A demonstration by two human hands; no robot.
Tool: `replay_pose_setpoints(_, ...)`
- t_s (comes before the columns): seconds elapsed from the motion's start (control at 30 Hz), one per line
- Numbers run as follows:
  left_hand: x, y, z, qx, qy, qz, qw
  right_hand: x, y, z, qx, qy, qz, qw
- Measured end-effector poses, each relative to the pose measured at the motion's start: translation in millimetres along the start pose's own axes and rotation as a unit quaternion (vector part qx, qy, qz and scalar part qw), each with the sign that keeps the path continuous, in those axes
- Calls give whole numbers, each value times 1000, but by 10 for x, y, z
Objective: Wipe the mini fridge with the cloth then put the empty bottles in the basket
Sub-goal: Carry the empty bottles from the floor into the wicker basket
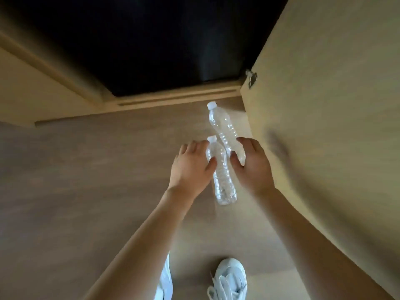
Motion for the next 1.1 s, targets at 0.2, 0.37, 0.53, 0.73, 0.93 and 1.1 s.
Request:
replay_pose_setpoints(0.2,458,-1089,140,33,47,-12,998,-610,-818,179,42,10,-74,996)
replay_pose_setpoints(0.37,465,-1372,151,9,66,-50,996,-725,-896,312,16,22,-131,991)
replay_pose_setpoints(0.53,450,-1558,132,-4,142,-161,977,-787,-882,476,23,-8,-97,995)
replay_pose_setpoints(0.73,544,-1771,118,-2,235,-256,938,-974,-1000,501,50,-105,-24,993)
replay_pose_setpoints(0.93,677,-1480,-9,-21,263,-245,933,-1029,-968,228,51,-185,25,981)
replay_pose_setpoints(1.1,577,-696,-314,-44,250,-230,940,-555,-498,-170,29,-177,73,981)
Point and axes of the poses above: each hand's wrist, its own z-axis towards the middle knuckle, its own y-axis out of the back of the hand, x = y × z, the point moved 7 cm from there along z, towards the middle knuckle, and after that the axes turned 6 degrees about -y, right-handed, at the moved point
